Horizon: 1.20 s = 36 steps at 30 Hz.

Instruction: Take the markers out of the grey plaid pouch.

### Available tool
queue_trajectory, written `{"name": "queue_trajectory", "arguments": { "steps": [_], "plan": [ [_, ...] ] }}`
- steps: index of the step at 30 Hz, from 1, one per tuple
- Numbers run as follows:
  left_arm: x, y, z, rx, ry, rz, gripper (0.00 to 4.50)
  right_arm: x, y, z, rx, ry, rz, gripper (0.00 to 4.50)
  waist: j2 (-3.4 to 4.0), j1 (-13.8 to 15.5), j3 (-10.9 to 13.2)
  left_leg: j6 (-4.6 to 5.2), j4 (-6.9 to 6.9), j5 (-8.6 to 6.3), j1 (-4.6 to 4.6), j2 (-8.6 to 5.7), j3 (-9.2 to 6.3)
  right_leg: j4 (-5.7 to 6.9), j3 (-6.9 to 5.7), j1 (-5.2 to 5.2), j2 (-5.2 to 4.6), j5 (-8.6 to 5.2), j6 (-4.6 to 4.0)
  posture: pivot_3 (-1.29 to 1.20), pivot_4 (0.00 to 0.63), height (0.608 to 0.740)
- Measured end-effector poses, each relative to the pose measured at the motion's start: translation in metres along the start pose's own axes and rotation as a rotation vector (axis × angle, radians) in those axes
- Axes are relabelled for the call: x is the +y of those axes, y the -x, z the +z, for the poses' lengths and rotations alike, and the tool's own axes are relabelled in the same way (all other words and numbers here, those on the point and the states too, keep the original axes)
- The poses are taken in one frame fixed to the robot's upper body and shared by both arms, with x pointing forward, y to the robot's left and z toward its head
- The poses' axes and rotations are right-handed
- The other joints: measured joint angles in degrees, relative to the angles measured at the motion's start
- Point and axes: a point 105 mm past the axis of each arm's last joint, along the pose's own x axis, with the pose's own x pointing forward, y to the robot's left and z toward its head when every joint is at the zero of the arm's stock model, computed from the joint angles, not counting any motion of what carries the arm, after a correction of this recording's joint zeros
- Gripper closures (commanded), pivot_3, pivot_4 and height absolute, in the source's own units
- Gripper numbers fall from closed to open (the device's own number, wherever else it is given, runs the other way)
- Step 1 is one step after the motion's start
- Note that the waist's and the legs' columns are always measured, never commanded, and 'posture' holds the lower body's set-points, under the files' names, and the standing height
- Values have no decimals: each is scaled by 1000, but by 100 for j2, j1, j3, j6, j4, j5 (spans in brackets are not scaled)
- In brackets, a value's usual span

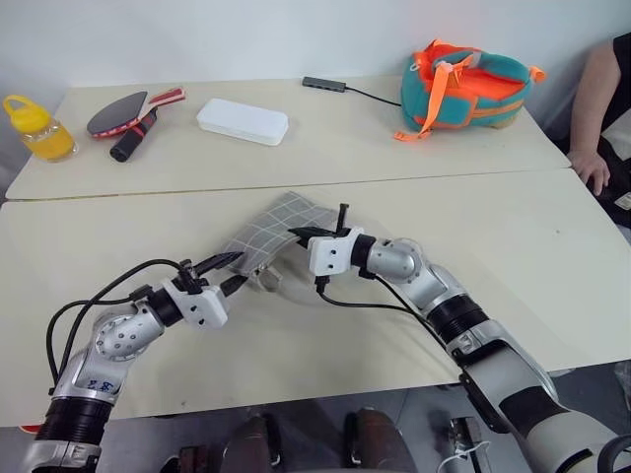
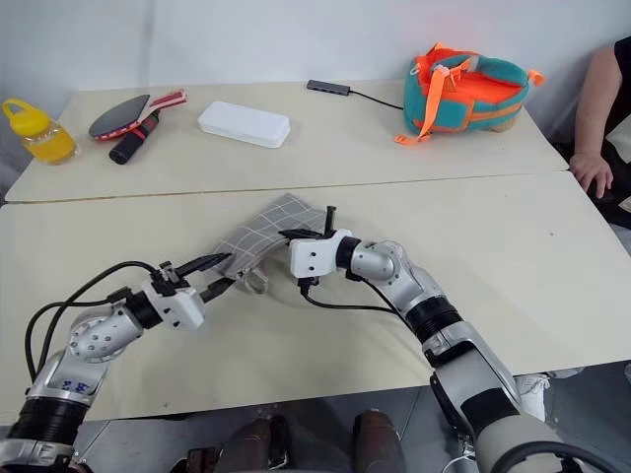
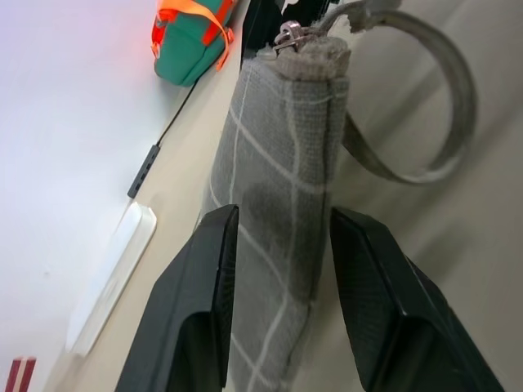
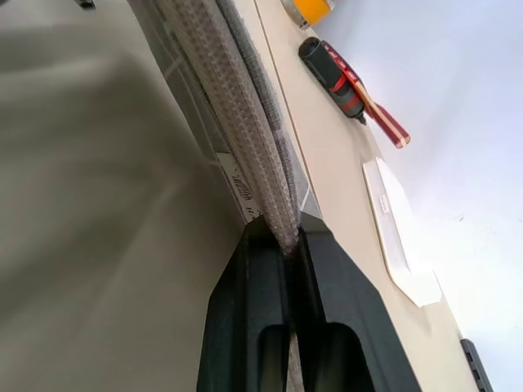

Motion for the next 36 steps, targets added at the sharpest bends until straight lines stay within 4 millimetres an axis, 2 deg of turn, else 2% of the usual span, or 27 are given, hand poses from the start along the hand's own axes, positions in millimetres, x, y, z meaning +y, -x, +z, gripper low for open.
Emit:
{"name": "queue_trajectory", "arguments": {
  "steps": [4, 11, 15, 18, 23, 25, 27, 30, 32, 36],
  "plan": [
    [-3, 1, 0, 3, 7, -7, 4474, 0, 0, -1, 3, -2, 1, 4500, 0, 1, 0, 0, 0, 0, 0, 0, -1, 0, -1, 0, 0, 0, 0, 0, 150, 740],
    [-4, 2, 0, 6, 11, -3, 4491, 1, 0, -1, 3, -9, 5, 4500, 0, 3, 0, 0, 0, 0, 0, 0, -1, 0, 0, 0, 0, 0, 0, 0, 150, 740],
    [-4, 2, 0, 6, 10, -3, 4500, 4, 5, -4, 2, -117, 27, 3403, 0, 12, 0, 0, 0, 0, 0, 0, -2, -1, -1, 2, 0, 0, 0, 0, 150, 740],
    [-5, 2, 0, 8, 7, -8, 4500, 0, 18, -8, 11, -297, 12, 2380, 0, 31, 0, 2, 1, -1, -2, -1, -6, -2, -2, 4, 0, 0, 0, 0, 150, 740],
    [-10, -1, 3, 1, 1, -28, 4500, -8, 64, -1, -24, -781, 56, 2380, 0, 136, 0, 6, 0, -4, -2, -1, -17, -12, -5, 9, 0, 0, 0, 0, 150, 740],
    [-11, -3, 4, -5, 0, -34, 4500, -10, 73, 9, -54, -952, 73, 2380, 0, 146, 0, 6, 1, -4, -1, 0, -18, -27, -5, 8, 0, 0, 0, 0, 150, 740],
    [-10, -6, 6, -17, -7, -35, 4500, -8, 75, 25, -84, -1064, 116, 2380, -1, 160, 0, 6, 3, -4, -1, 2, -20, -29, -8, 8, 1, 1, -2, 0, 150, 740],
    [-6, -10, 8, -31, -20, -30, 4500, 14, 73, 45, -88, -1175, 215, 2380, -3, 190, -2, 9, 2, -6, -3, -2, -21, -40, -11, 9, -1, 1, -2, 0, 150, 740],
    [-5, -11, 9, -33, -22, -32, 4500, 31, 68, 48, -66, -1225, 243, 2380, -3, 190, -2, 9, 0, -6, -7, -4, -20, -47, -11, 9, -2, 1, -2, 0, 150, 740],
    [-4, -16, 11, -43, -23, -32, 4500, 41, 47, 53, -57, -1247, 182, 2380, -3, 182, -2, 8, 0, -5, -7, -3, -17, -45, -13, 7, 0, 1, -1, 0, 150, 740]
  ]
}}
